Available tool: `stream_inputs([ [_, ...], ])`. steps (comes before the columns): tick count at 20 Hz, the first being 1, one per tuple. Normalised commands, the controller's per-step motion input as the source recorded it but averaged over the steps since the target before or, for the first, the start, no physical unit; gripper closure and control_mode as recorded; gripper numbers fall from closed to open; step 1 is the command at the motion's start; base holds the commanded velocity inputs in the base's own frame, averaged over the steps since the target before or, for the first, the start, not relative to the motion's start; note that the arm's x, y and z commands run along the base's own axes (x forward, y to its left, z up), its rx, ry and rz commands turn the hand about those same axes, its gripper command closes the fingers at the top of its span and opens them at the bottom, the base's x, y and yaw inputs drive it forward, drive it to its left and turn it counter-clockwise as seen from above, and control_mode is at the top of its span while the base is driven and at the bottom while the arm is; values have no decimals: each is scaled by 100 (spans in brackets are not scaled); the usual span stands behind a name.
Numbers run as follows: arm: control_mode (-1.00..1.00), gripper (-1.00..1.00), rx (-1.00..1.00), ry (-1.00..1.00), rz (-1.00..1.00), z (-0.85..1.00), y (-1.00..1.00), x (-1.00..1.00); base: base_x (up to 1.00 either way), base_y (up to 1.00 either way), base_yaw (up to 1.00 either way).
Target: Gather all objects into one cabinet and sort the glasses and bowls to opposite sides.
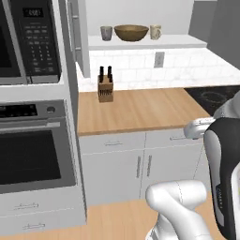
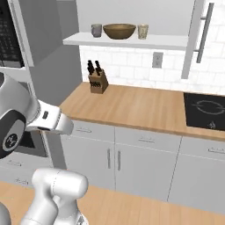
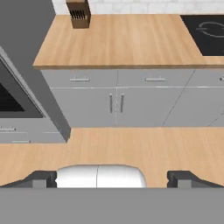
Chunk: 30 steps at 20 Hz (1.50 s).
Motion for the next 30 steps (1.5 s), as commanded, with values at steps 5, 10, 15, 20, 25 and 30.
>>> stream_inputs([
  [5, 100, -100, 0, 0, 0, 0, 0, 0, -63, 0, 35],
  [10, 100, -100, 0, 0, 0, 0, 0, 0, -45, 0, 45],
  [15, 100, -100, 0, 0, 0, 0, 0, 0, -24, 0, 59],
  [20, 100, -100, 0, 0, 0, 0, 0, 0, -15, 0, 75],
  [25, 100, -100, 0, 0, 0, 0, 0, 0, -14, 0, 86],
  [30, 100, -100, 0, 0, 0, 0, 0, 0, -12, 0, 95],
])
